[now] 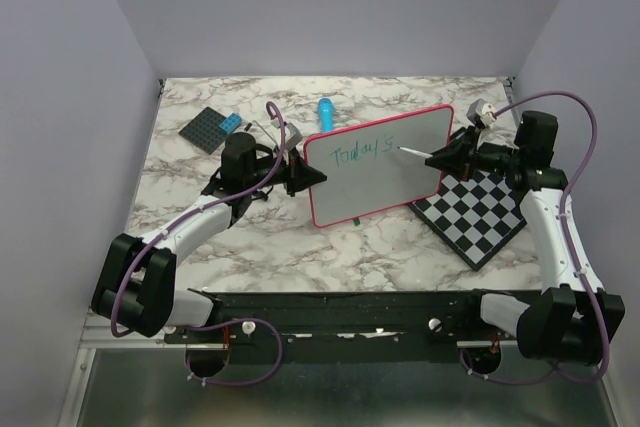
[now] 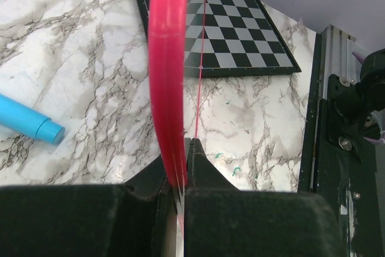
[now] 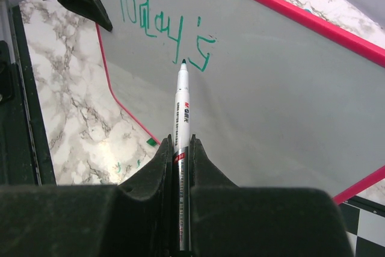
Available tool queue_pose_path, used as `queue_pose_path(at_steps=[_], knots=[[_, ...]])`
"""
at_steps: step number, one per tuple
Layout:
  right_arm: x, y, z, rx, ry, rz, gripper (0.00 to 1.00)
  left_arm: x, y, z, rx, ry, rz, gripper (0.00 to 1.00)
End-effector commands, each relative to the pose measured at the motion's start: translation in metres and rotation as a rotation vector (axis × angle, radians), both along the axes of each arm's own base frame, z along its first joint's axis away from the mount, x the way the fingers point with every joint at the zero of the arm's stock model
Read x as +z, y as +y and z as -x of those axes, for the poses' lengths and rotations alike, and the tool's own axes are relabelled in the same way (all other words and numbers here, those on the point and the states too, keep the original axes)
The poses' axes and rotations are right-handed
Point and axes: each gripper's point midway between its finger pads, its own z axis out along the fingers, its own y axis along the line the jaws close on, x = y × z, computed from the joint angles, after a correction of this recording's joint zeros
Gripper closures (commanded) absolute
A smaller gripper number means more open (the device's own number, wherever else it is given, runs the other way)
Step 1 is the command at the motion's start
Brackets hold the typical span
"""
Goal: Write a sentence on the whiteboard
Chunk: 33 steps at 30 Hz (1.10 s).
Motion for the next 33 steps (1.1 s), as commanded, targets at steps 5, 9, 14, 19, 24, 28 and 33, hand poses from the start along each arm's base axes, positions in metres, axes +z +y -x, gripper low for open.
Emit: queue_pose_path(at_steps=[5,9,14,19,24,28,33], knots=[[0.003,0.002,0.006,0.038,-0.049,-0.010,0.99,-0.036,0.011,-0.005,0.074,0.045,-0.126,1.00],[0.003,0.000,0.006,0.041,-0.053,-0.008,0.99,-0.038,0.010,-0.005,0.069,0.052,-0.129,1.00],[0.002,0.001,0.007,0.049,-0.054,-0.008,0.99,-0.036,0.010,-0.004,0.070,0.046,-0.128,1.00],[0.010,-0.007,0.002,0.005,-0.025,0.001,0.99,-0.036,0.010,-0.005,0.072,0.047,-0.129,1.00],[0.030,-0.025,-0.011,-0.017,-0.064,0.027,0.99,-0.035,0.010,-0.004,0.066,0.045,-0.125,1.00],[0.031,-0.034,-0.022,-0.012,-0.032,0.010,1.00,-0.036,0.010,-0.005,0.069,0.048,-0.127,1.00],[0.021,-0.037,-0.024,-0.020,-0.040,0.033,1.00,-0.039,0.010,-0.004,0.068,0.056,-0.134,1.00]])
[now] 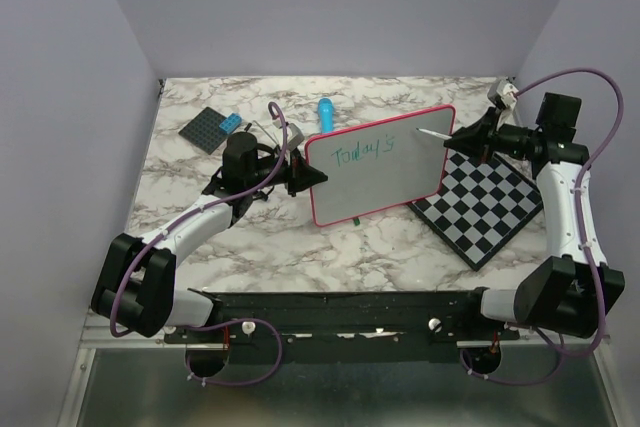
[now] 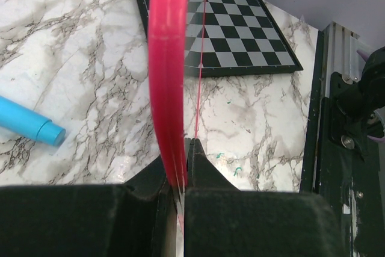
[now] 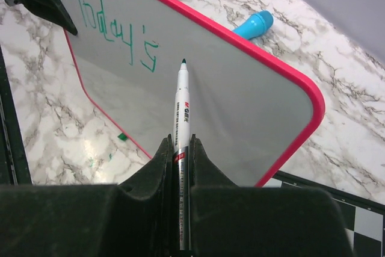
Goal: Write a sentence on the whiteboard
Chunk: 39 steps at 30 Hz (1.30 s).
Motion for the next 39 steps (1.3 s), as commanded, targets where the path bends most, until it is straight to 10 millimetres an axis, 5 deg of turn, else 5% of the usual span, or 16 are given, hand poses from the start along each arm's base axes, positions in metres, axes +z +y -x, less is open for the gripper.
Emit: queue_pose_path(at_steps=[1,13,39], knots=[[-0.007,-0.001,0.005,0.006,-0.011,0.027,0.99,-0.041,0.012,-0.005,0.071,0.069,-0.123,1.00],[-0.023,0.000,-0.001,-0.011,-0.009,-0.003,0.99,-0.044,0.010,-0.004,0.065,0.083,-0.127,1.00],[-0.022,0.009,-0.014,-0.007,-0.010,-0.025,1.00,-0.047,0.009,-0.003,0.054,0.094,-0.134,1.00]])
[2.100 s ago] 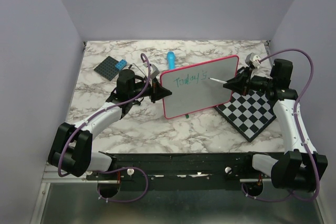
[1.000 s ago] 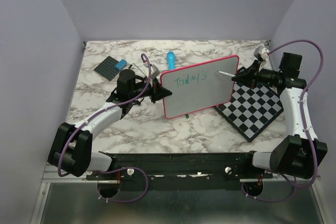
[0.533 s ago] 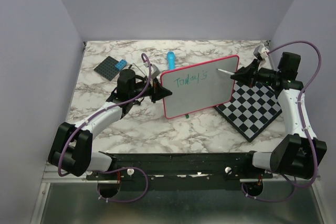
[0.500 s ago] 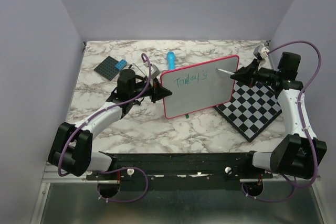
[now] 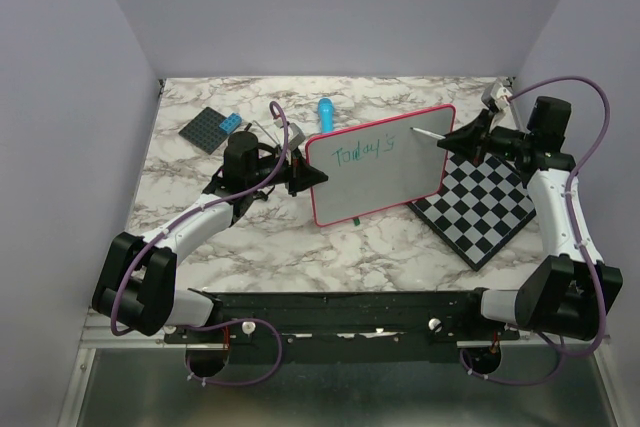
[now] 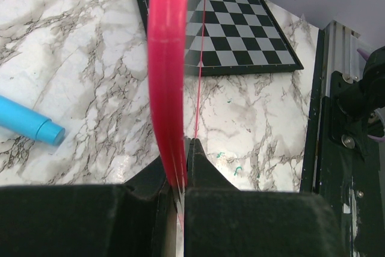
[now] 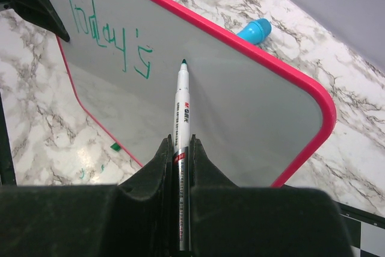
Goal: Write a sentence on the whiteboard
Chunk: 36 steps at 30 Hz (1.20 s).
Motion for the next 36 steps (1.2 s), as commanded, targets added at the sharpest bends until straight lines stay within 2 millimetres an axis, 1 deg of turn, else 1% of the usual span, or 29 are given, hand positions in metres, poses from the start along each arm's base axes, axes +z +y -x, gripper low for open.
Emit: queue_pose_path(at_steps=[1,12,19,36], knots=[[-0.007,0.002,-0.005,-0.002,0.010,0.002,1.00,-0.045,0.010,-0.002,0.055,0.090,-0.128,1.00],[-0.007,0.009,-0.006,0.022,0.023,-0.001,1.00,-0.045,0.010,-0.001,0.053,0.089,-0.129,1.00],[-0.014,0.012,-0.003,0.045,0.053,0.009,0.99,-0.045,0.010,-0.001,0.053,0.089,-0.129,1.00],[-0.034,0.005,0.005,0.008,0.069,0.083,1.00,-0.045,0.010,-0.001,0.054,0.086,-0.131,1.00]])
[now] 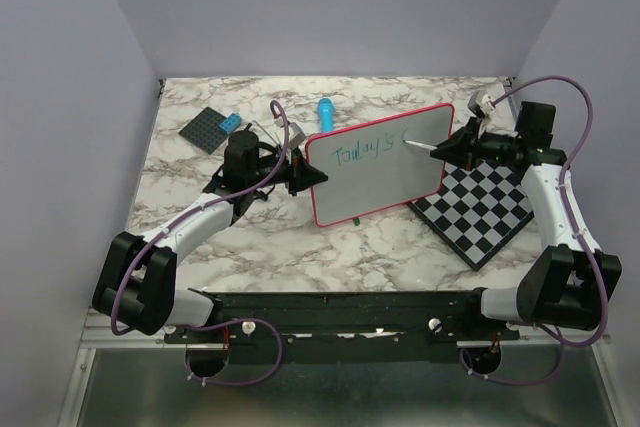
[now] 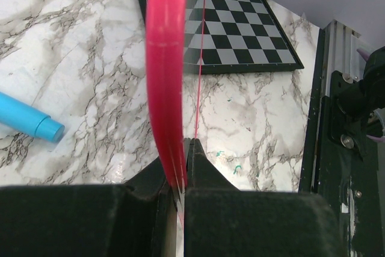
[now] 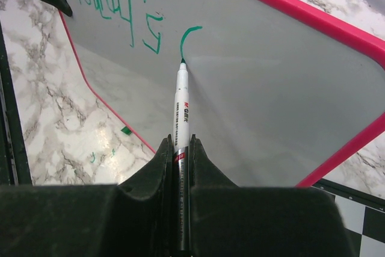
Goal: Write a sentence on the whiteboard
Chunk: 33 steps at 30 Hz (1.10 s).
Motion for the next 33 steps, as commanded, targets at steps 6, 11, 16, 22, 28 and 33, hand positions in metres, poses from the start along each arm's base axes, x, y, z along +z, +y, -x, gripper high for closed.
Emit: queue_pose_path(at_steps=[6,11,16,22,28,33], knots=[[-0.012,-0.006,0.005,-0.019,-0.009,0.069,0.99,-0.043,0.010,0.000,0.048,0.072,-0.124,1.00],[-0.018,-0.005,0.010,-0.004,0.005,0.074,0.99,-0.043,0.010,0.000,0.049,0.067,-0.125,1.00],[-0.022,-0.002,0.014,0.017,0.030,0.059,1.00,-0.042,0.010,-0.001,0.048,0.069,-0.123,1.00],[-0.021,0.003,0.016,0.040,0.038,0.041,1.00,-0.043,0.010,0.000,0.047,0.072,-0.124,1.00],[-0.006,0.011,0.018,0.067,0.033,0.006,1.00,-0.045,0.010,0.000,0.048,0.075,-0.127,1.00],[0.022,0.016,0.022,0.091,0.006,-0.040,0.99,-0.045,0.010,-0.001,0.049,0.074,-0.129,1.00]])
